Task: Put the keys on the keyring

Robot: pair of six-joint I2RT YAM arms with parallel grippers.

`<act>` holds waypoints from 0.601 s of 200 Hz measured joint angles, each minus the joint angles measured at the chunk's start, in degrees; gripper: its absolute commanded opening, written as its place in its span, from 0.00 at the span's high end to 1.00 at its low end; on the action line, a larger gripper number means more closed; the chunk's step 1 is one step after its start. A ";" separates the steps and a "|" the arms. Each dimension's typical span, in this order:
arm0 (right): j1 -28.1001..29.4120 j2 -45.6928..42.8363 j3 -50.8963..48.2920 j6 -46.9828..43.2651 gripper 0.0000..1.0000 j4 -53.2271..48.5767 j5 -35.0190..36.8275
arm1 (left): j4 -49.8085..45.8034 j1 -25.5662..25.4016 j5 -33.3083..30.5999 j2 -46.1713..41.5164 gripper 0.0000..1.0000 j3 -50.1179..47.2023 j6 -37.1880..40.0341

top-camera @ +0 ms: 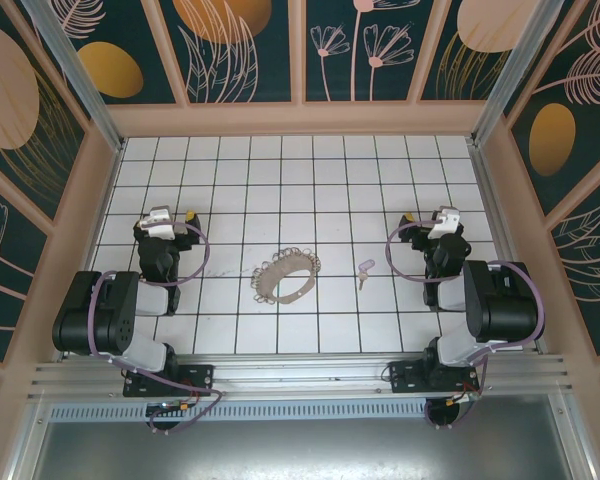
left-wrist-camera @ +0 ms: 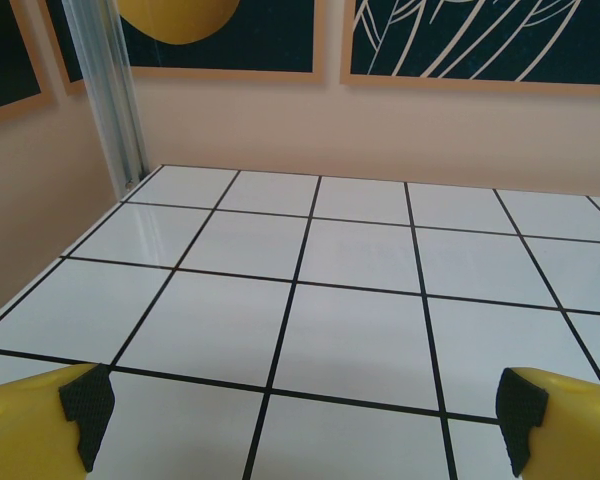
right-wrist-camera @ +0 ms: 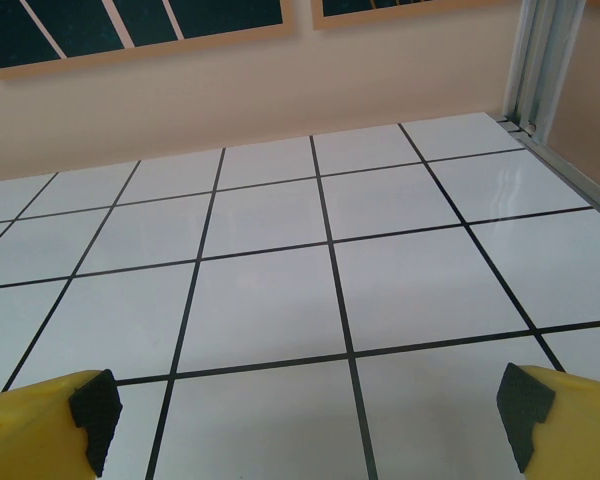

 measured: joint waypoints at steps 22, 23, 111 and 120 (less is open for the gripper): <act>0.00 0.00 0.00 0.00 0.01 0.00 0.00 | 0.00 0.00 -0.02 0.00 0.01 0.00 0.02; 0.00 0.00 0.00 0.02 0.01 0.00 0.00 | 0.02 0.00 -0.02 0.00 0.01 0.00 0.00; -0.68 -16.46 11.32 10.05 0.01 -26.23 5.27 | -25.49 0.00 -1.33 -11.58 0.01 13.14 -5.92; -1.16 -16.74 12.79 13.29 0.01 -29.99 6.51 | -29.33 0.00 -0.94 -12.44 0.01 15.50 -8.72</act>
